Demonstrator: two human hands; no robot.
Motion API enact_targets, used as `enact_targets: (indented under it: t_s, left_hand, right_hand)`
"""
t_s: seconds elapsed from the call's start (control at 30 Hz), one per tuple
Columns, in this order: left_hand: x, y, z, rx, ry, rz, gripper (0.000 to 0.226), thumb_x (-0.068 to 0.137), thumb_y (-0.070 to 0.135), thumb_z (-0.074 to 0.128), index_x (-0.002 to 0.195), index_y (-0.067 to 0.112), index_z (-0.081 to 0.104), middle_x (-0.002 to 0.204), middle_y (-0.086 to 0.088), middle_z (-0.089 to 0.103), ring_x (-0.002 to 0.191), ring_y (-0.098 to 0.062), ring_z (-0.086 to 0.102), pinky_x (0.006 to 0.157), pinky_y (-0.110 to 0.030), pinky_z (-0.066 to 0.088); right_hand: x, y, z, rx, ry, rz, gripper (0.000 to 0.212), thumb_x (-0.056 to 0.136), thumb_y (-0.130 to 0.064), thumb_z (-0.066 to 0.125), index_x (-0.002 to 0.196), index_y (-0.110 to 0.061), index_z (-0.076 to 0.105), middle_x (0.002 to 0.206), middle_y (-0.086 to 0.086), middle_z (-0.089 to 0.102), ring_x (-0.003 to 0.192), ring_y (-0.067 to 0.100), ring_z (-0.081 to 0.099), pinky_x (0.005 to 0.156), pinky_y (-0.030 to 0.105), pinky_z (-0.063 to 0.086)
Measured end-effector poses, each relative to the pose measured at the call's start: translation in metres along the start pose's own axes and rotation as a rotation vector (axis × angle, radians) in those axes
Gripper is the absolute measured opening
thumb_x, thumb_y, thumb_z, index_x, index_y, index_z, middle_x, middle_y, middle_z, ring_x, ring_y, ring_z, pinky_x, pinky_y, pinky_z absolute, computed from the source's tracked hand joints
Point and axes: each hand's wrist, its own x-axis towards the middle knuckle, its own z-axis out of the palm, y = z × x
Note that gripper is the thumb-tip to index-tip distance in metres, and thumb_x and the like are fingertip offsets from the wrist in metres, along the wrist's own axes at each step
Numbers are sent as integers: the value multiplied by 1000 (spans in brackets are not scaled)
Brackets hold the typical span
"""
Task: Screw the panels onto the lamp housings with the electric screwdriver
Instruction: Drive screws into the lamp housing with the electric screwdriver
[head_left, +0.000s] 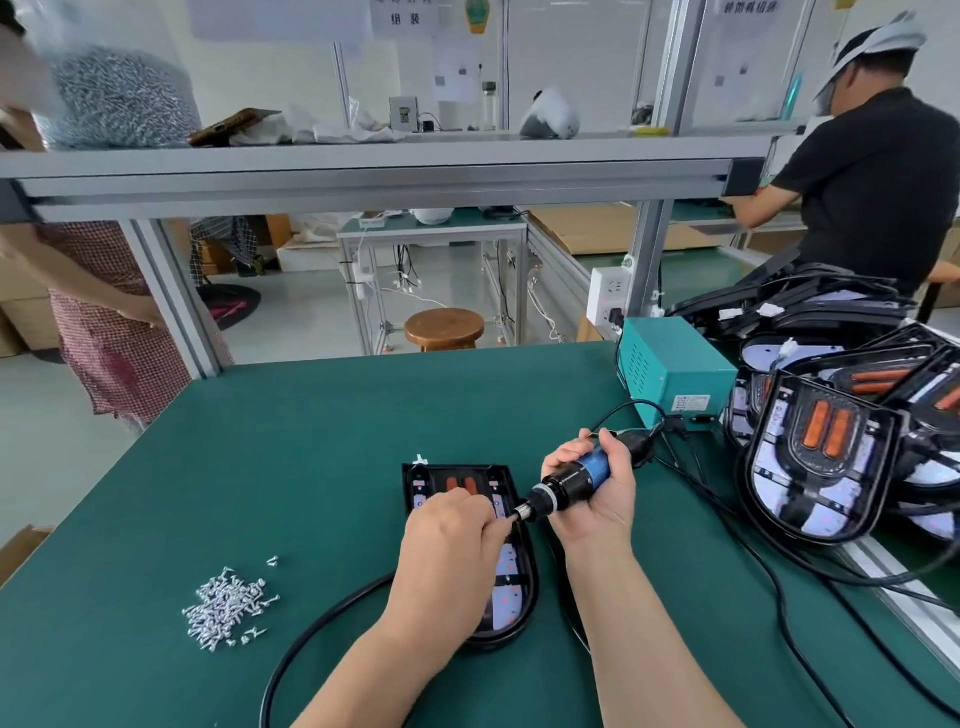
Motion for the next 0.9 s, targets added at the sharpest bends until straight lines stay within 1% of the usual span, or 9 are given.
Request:
enact_targets:
  t_s: [0.1,0.2,0.33,0.4,0.47,0.6,0.63,0.77,0.9]
  left_hand:
    - [3,5,-1,8,-39,31,36,101,22,52,68,7,48,72,-6,53,75,-25,46,71,-37,39]
    - [5,9,0,28,-90,-38,38,102,24,43,66,15,36,69,-1,48,69,-24,40,68,-40,40]
    - [9,12,1,-44,-105,-126,35,101,21,43,69,7,42,73,-9,55,68,-25,40,67,-42,40]
    - [8,9,1,-56,-56,-22,37,100,17,50,66,7,41,71,-12,50,69,-26,38,68,-40,37]
    - [6,7,0,29,-7,132,38,100,16,56,66,13,40,70,-6,44,69,-26,39,68,-39,38]
    - [-1,2,-2,148,128,319,32,90,12,61,62,14,47,64,-3,45,58,-25,43,59,-38,43]
    - [-2,0,-1,173,151,339,30,88,12,61,61,14,48,64,-2,46,57,-24,43,59,-37,44]
    - [-4,-5,-1,230,165,340,29,90,13,63,64,15,50,67,-3,47,59,-24,45,56,-45,50]
    - [-7,-2,-7,247,134,312,32,88,13,73,64,16,51,67,-1,49,59,-23,47,57,-43,51]
  right_hand:
    - [1,-2,-1,32,2,9,15,78,-16,69,86,-9,59,63,-3,56,49,11,55,49,20,49]
    - [1,-2,-1,66,5,31,15,78,-16,68,86,-8,59,63,-4,56,48,11,55,48,20,49]
    - [1,-2,0,57,12,31,15,77,-16,68,88,-9,59,62,-4,56,48,11,55,48,20,49]
    - [1,-3,1,42,24,28,15,77,-15,68,87,-9,59,62,-4,57,48,11,55,48,19,49]
    - [1,-3,1,25,36,36,14,79,-15,68,86,-8,59,61,-3,57,48,11,55,48,20,49]
    - [1,-3,1,-36,64,69,13,92,-20,64,89,-9,57,61,-4,57,48,11,55,50,19,49]
    - [1,-2,1,-52,67,72,13,93,-21,63,90,-10,57,62,-5,57,49,10,55,50,20,49]
    - [0,-2,1,-79,59,72,13,94,-21,63,92,-10,57,63,-4,57,48,10,55,50,20,49]
    - [-4,-1,7,-113,59,66,14,95,-23,62,93,-10,56,63,-5,56,49,9,54,55,18,47]
